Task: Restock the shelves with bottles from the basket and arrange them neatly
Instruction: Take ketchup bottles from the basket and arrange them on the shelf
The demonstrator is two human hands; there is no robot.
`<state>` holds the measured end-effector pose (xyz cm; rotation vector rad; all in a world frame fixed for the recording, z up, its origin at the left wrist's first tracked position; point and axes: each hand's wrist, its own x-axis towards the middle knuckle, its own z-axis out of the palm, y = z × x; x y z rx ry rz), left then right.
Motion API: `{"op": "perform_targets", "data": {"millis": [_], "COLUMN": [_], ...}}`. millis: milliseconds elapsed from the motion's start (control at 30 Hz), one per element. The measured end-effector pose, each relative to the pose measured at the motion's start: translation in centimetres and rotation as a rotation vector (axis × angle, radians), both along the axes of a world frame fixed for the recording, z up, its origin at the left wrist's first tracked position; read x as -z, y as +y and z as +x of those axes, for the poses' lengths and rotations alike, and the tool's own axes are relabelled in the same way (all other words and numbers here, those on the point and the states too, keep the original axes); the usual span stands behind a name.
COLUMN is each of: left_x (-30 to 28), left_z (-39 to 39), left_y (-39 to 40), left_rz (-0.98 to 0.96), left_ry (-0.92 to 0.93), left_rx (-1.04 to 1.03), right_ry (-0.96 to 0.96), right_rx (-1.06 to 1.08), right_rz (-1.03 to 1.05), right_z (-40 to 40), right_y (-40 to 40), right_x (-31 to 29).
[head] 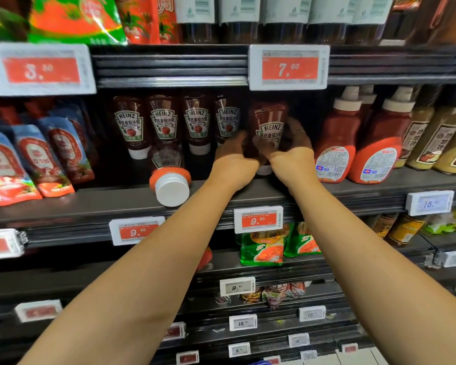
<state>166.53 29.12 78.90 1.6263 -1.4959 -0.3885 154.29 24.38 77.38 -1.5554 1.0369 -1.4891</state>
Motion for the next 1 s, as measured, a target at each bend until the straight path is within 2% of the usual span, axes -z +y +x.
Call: {"op": "perform_targets", "data": {"millis": [100, 400, 833, 900, 1000], "left_x": [-0.8, -0.7, -1.4, -2.4, -3.8], "left_z": [-0.4, -1.0, -1.0, -0.1, 1.7], "left_y": [-0.5, -4.7, -3.3, -2.9, -2.9], "left_rz": [-0.007, 0.01, -0.118, -0.137, -0.104], "left_ry": [-0.129, -0.231, -0.076, -0.126, -0.353], "left_rx": [-0.072, -0.203, -0.279, -0.294, -0.368], "right_ry": [0.076, 0.282, 0.313, 0.302, 0.298], "right_rx": [0.04, 0.205, 0.238, 0.222, 0.225], "right_rz": [-0.005, -0.019, -0.029, -0.028, -0.035], "right_z": [0.3, 1.2, 2.6, 2.9, 3.3], "right_y": [-0.7, -3.7, -4.6, -4.3, -4.2], "right_x": [-0.3, -1.7, -1.3, -1.3, -1.4]}}
